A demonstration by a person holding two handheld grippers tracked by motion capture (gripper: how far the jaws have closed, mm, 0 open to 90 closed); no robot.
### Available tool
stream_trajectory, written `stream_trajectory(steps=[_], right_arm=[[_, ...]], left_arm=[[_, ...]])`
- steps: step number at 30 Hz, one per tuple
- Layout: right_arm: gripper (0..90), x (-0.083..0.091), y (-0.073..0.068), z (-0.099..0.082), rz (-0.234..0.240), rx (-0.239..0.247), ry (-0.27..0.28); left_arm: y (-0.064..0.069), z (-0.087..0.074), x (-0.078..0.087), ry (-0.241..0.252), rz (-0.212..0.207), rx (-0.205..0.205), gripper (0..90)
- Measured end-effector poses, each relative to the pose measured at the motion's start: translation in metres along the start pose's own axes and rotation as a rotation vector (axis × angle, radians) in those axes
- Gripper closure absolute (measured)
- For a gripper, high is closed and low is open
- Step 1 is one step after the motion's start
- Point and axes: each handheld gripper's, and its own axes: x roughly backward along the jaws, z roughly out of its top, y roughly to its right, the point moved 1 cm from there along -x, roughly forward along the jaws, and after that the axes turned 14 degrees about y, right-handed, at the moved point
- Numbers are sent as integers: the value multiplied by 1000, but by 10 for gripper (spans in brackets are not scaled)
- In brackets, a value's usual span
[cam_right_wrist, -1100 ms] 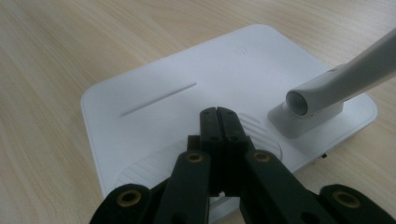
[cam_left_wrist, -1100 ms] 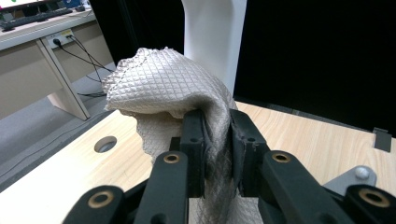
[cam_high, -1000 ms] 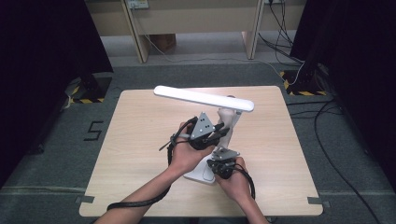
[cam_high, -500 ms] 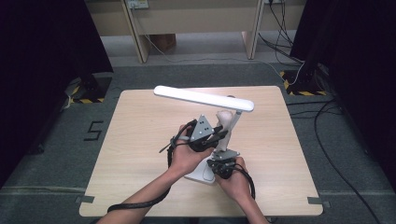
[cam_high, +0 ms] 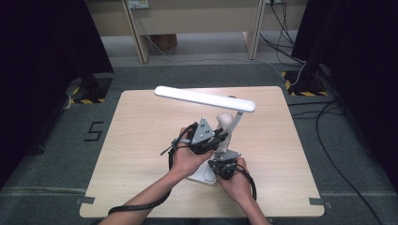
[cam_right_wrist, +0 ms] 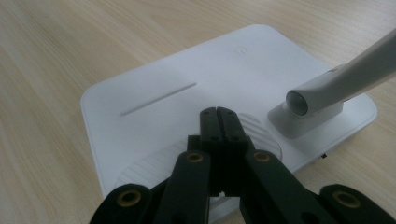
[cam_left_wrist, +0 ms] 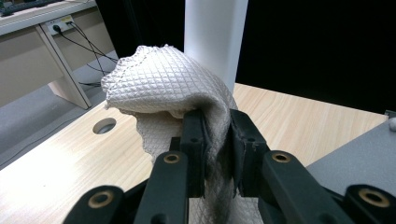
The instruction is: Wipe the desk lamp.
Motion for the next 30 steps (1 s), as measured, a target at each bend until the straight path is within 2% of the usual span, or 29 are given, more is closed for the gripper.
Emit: stream_trajectory(steps=[16, 17, 30], right_arm=[[900, 1, -1, 0, 0, -15, -9], [900, 0, 1, 0, 5, 7, 7], [900, 0, 1, 0, 7, 6, 8]], left_arm=[[-1, -9, -1, -5, 3, 11, 773], [-1, -9, -1, -10, 2, 4, 773], [-3, -15, -1, -22, -1, 6, 772]])
